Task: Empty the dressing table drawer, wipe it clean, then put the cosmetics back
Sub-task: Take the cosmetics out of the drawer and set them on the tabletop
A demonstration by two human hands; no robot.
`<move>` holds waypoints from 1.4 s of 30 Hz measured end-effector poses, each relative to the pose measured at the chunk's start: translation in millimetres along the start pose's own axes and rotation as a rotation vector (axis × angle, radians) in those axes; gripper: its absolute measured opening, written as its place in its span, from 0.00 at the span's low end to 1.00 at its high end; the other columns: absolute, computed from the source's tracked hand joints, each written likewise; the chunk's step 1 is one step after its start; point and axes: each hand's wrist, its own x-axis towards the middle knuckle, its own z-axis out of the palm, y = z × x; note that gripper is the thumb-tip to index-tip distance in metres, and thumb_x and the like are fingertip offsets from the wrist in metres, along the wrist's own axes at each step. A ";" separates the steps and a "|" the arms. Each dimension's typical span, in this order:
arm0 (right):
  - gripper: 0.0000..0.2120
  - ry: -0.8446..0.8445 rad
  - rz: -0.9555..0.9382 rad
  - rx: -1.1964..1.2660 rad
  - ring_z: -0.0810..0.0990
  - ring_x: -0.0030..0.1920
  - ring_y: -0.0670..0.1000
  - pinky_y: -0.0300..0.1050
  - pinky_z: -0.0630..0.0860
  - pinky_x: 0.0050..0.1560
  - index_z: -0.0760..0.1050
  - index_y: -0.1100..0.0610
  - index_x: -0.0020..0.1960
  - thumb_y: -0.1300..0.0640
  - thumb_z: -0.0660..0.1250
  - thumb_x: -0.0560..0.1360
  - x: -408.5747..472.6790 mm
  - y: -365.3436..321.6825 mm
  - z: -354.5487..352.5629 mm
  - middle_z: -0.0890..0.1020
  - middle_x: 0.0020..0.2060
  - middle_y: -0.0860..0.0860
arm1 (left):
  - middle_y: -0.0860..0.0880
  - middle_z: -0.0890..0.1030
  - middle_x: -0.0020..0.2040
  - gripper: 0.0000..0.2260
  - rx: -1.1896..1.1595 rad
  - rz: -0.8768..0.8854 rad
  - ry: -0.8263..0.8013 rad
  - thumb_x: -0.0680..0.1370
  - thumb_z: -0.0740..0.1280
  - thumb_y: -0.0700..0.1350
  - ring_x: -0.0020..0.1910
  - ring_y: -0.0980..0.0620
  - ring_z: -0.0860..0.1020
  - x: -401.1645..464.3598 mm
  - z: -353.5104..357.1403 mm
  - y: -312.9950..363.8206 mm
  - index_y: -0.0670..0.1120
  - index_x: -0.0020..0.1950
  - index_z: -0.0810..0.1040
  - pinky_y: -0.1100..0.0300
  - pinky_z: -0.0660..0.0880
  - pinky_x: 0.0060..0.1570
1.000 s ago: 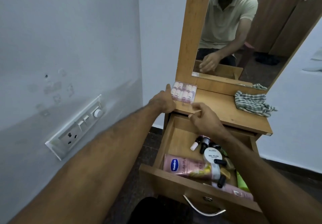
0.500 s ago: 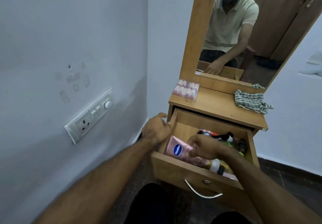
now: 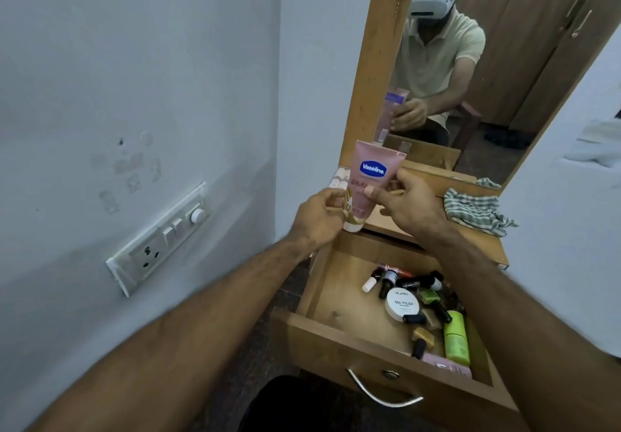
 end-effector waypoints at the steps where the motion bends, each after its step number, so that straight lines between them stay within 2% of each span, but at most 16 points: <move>1: 0.15 0.015 -0.007 -0.015 0.83 0.50 0.51 0.53 0.84 0.49 0.78 0.50 0.58 0.51 0.76 0.74 5.8 -1.5 4.4 0.83 0.48 0.45 | 0.48 0.81 0.62 0.19 0.003 0.004 0.018 0.79 0.69 0.36 0.60 0.49 0.80 5.1 -2.6 1.6 0.44 0.70 0.75 0.53 0.79 0.61; 4: 0.15 0.035 -0.029 -0.035 0.83 0.50 0.51 0.57 0.82 0.53 0.79 0.52 0.59 0.52 0.76 0.74 19.4 -3.9 16.0 0.83 0.48 0.46 | 0.48 0.80 0.64 0.22 0.038 0.016 0.036 0.80 0.68 0.35 0.61 0.49 0.79 19.9 -8.2 3.5 0.46 0.73 0.73 0.56 0.79 0.60; 7: 0.15 0.064 -0.042 -0.072 0.82 0.49 0.51 0.56 0.82 0.54 0.80 0.55 0.59 0.55 0.76 0.75 31.8 -3.2 26.1 0.82 0.46 0.47 | 0.48 0.79 0.66 0.24 0.064 0.024 0.029 0.79 0.68 0.37 0.63 0.49 0.78 32.7 -9.9 2.5 0.47 0.74 0.71 0.51 0.78 0.63; 9: 0.14 0.084 -0.046 -0.088 0.82 0.48 0.51 0.55 0.81 0.55 0.80 0.56 0.59 0.57 0.75 0.75 37.4 -2.9 31.2 0.81 0.45 0.47 | 0.48 0.78 0.67 0.25 0.061 0.009 0.016 0.79 0.69 0.38 0.64 0.50 0.77 40.0 -10.6 0.6 0.48 0.75 0.70 0.52 0.77 0.64; 14: 0.15 0.093 -0.006 -0.066 0.82 0.52 0.52 0.54 0.82 0.56 0.78 0.57 0.63 0.56 0.73 0.77 42.4 -1.4 39.2 0.82 0.50 0.51 | 0.47 0.75 0.71 0.28 0.077 0.006 0.007 0.79 0.69 0.38 0.67 0.49 0.75 48.6 -11.0 -2.2 0.49 0.78 0.67 0.56 0.77 0.58; 18: 0.15 0.023 0.074 0.046 0.83 0.52 0.52 0.54 0.82 0.55 0.78 0.58 0.63 0.57 0.73 0.77 40.7 3.8 34.0 0.83 0.51 0.52 | 0.47 0.76 0.70 0.28 0.090 0.004 0.024 0.79 0.71 0.41 0.66 0.49 0.76 46.0 -8.6 -5.6 0.49 0.77 0.67 0.58 0.77 0.57; 21: 0.16 0.042 0.132 0.041 0.83 0.49 0.51 0.50 0.82 0.52 0.78 0.57 0.63 0.58 0.74 0.76 34.4 13.9 23.7 0.83 0.47 0.50 | 0.47 0.75 0.71 0.29 0.096 -0.033 0.046 0.79 0.71 0.43 0.67 0.47 0.76 40.8 -5.2 -6.4 0.49 0.78 0.64 0.54 0.78 0.60; 23: 0.09 0.063 0.170 0.013 0.83 0.45 0.49 0.50 0.83 0.49 0.79 0.54 0.57 0.59 0.73 0.77 22.8 26.2 14.6 0.83 0.42 0.48 | 0.48 0.77 0.68 0.27 0.051 -0.063 0.140 0.80 0.70 0.44 0.62 0.50 0.78 33.1 -2.3 -10.3 0.51 0.77 0.65 0.60 0.79 0.53; 25: 0.05 0.006 0.203 -0.087 0.84 0.44 0.50 0.51 0.83 0.48 0.80 0.51 0.49 0.59 0.72 0.77 5.0 44.7 5.4 0.84 0.41 0.48 | 0.50 0.80 0.61 0.21 0.044 -0.064 0.223 0.80 0.68 0.44 0.54 0.54 0.79 19.4 6.6 -18.7 0.53 0.71 0.68 0.65 0.76 0.43; 26: 0.05 -0.071 0.200 -0.200 0.84 0.45 0.50 0.51 0.83 0.48 0.80 0.49 0.48 0.60 0.70 0.78 -4.7 54.7 2.6 0.84 0.42 0.47 | 0.52 0.81 0.57 0.17 0.095 -0.047 0.209 0.80 0.67 0.44 0.52 0.55 0.79 11.9 13.7 -24.9 0.53 0.68 0.71 0.63 0.77 0.43; 28: 0.07 -0.279 0.179 -0.498 0.83 0.47 0.50 0.51 0.82 0.49 0.80 0.48 0.48 0.59 0.67 0.78 -21.2 73.9 3.6 0.84 0.45 0.46 | 0.57 0.81 0.48 0.15 0.266 -0.013 0.080 0.79 0.67 0.45 0.51 0.53 0.80 -2.0 30.6 -37.9 0.54 0.65 0.73 0.56 0.79 0.51; 30: 0.10 -0.418 0.134 -0.748 0.82 0.52 0.51 0.50 0.80 0.52 0.82 0.47 0.55 0.58 0.67 0.77 -35.8 88.2 9.2 0.84 0.52 0.47 | 0.61 0.78 0.43 0.16 0.438 0.007 -0.036 0.78 0.68 0.46 0.52 0.52 0.80 -13.1 46.4 -48.2 0.56 0.65 0.74 0.51 0.79 0.55; 33: 0.20 -0.506 0.033 -0.893 0.74 0.63 0.53 0.48 0.74 0.56 0.76 0.44 0.68 0.55 0.67 0.77 -48.8 105.7 18.6 0.78 0.63 0.48 | 0.59 0.80 0.46 0.17 0.607 0.058 -0.122 0.78 0.68 0.49 0.54 0.51 0.79 -22.6 60.9 -59.8 0.56 0.67 0.74 0.50 0.79 0.54; 36: 0.22 -0.544 -0.007 -0.970 0.69 0.68 0.56 0.50 0.69 0.64 0.74 0.42 0.71 0.56 0.63 0.79 -52.5 116.8 24.3 0.73 0.69 0.49 | 0.53 0.84 0.50 0.20 0.683 0.131 -0.153 0.77 0.68 0.51 0.52 0.50 0.81 -24.5 66.7 -67.9 0.54 0.69 0.73 0.54 0.76 0.47; 39: 0.18 -0.488 -0.038 -1.001 0.70 0.66 0.55 0.49 0.70 0.63 0.77 0.46 0.67 0.55 0.64 0.79 -50.6 120.8 27.7 0.74 0.65 0.51 | 0.51 0.83 0.55 0.23 0.647 0.143 -0.174 0.77 0.69 0.50 0.54 0.49 0.81 -21.9 72.0 -71.3 0.52 0.71 0.70 0.50 0.80 0.53; 42: 0.14 -0.400 -0.070 -1.001 0.73 0.62 0.54 0.48 0.72 0.60 0.80 0.50 0.63 0.56 0.66 0.77 -48.5 126.4 29.6 0.77 0.60 0.51 | 0.48 0.80 0.63 0.27 0.572 0.107 -0.211 0.78 0.70 0.49 0.60 0.48 0.79 -18.7 76.6 -73.3 0.51 0.75 0.66 0.49 0.78 0.60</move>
